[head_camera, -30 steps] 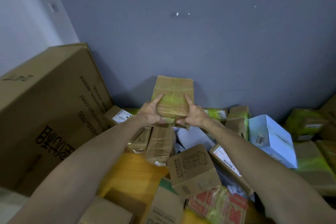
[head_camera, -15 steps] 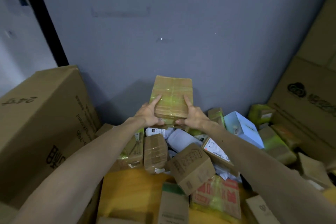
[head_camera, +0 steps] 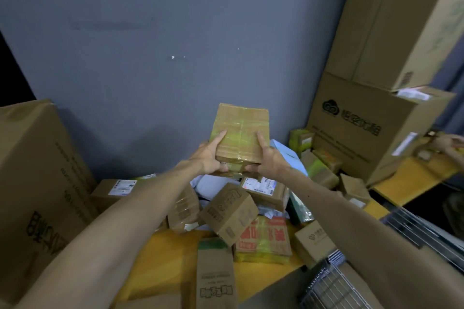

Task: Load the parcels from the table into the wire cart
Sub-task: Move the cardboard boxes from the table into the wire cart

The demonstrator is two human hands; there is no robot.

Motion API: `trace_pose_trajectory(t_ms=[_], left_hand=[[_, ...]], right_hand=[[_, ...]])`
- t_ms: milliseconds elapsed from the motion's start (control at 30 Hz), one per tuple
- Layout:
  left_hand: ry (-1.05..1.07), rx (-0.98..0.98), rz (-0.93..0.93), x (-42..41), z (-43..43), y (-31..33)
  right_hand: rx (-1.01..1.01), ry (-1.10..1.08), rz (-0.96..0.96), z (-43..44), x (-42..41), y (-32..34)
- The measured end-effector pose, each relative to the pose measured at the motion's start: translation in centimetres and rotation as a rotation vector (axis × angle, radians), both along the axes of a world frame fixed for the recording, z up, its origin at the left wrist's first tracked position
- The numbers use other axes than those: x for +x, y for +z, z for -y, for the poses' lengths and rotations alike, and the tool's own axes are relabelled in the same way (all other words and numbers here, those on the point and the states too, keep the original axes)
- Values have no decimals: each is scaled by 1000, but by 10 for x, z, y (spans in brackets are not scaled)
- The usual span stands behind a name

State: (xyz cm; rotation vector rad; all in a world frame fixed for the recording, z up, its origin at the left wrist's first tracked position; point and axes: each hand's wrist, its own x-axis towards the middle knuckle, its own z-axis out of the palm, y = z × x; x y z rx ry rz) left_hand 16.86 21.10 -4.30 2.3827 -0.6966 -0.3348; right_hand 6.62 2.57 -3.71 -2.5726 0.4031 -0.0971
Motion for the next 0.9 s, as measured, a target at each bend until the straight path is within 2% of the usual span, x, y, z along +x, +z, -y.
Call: trace_pose_trajectory(t_ms=[467,900], left_hand=[[-263,53,162,-137,175,9],[-556,153,109,-279,344,-13]], right_hand=[[27,-249,52,144,-187,1],[76,-485,57,267,-364,-28]])
